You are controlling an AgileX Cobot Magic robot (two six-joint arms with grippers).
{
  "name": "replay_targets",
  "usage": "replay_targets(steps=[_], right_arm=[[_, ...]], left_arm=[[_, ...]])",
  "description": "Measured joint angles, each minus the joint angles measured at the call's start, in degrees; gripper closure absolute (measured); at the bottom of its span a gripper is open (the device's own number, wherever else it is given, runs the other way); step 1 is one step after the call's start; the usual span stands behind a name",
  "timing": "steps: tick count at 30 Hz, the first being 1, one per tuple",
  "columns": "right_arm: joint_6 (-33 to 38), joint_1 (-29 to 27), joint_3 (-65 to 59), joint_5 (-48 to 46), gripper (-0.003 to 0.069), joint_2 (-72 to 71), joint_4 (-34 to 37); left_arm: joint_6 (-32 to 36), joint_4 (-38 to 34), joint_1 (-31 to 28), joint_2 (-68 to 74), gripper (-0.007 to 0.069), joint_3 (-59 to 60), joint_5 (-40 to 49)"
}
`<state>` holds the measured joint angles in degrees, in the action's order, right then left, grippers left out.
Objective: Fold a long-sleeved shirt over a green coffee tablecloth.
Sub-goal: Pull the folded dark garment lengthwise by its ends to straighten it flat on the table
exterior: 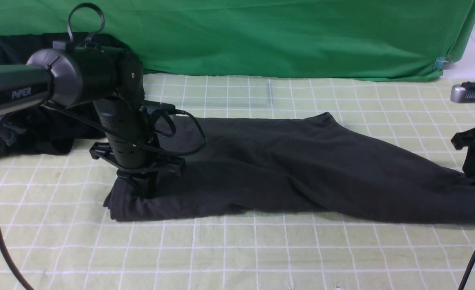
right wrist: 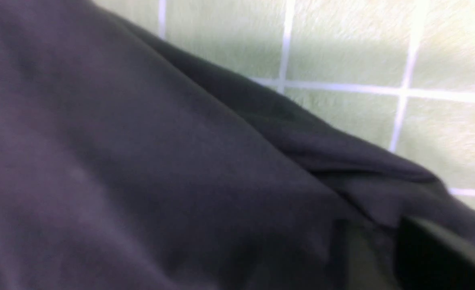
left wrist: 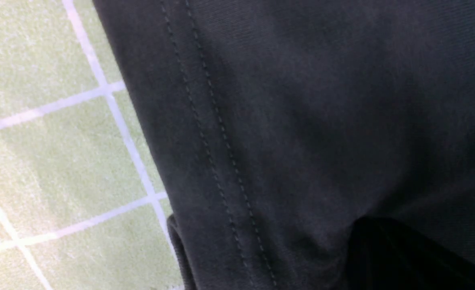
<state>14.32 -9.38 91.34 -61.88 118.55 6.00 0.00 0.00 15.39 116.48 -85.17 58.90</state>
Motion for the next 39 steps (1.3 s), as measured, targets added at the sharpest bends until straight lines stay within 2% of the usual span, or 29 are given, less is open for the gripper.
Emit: replay_targets(steps=[2, 5, 7, 9, 11, 14, 31, 34, 36, 39], right_arm=[[0.0, 0.0, 0.0, -0.2, 0.0372, 1.3, 0.1], [0.0, 0.0, 0.0, -0.1, 0.0341, 2.9, 0.5], [0.0, 0.0, 0.0, -0.1, 0.0354, 3.1, 0.6], [0.2, 0.0, 0.0, -0.1, 0.0431, 3.5, 0.7], [0.5, 0.0, 0.0, -0.1, 0.0545, 3.5, 0.8], [0.8, 0.0, 0.0, -0.1, 0.063, 2.8, 0.9], [-1.1, 0.0, 0.9, 4.9, 0.0649, -0.7, -3.9], [-1.2, 0.0, 0.9, 5.7, 0.0614, -0.2, -4.4], [-2.6, 0.0, 0.9, 6.9, 0.0534, 0.0, -6.0], [-5.5, 0.0, 1.1, 7.1, 0.0364, -0.6, -8.5]], left_arm=[[0.0, 0.0, 0.0, 0.0, 0.0629, 0.0, 0.0], [0.0, 0.0, 0.0, 0.0, 0.0629, 0.0, -0.1], [0.0, 0.0, 0.0, 0.0, 0.0629, 0.0, -0.1], [0.0, -0.3, 0.0, 0.0, 0.0629, 0.0, -0.1], [0.0, 0.0, 0.0, 0.0, 0.0629, 0.0, -0.1], [0.0, 0.0, 0.0, 0.0, 0.0629, 0.1, -0.1], [0.0, -0.3, 0.0, 0.0, 0.0629, 0.1, -0.1], [0.0, -0.4, 0.0, 0.0, 0.0629, 0.1, -0.2], [0.0, -0.4, 0.0, -0.1, 0.0629, 0.1, -0.2], [0.0, -0.3, 0.0, -0.6, 0.0629, 0.2, -0.3]])
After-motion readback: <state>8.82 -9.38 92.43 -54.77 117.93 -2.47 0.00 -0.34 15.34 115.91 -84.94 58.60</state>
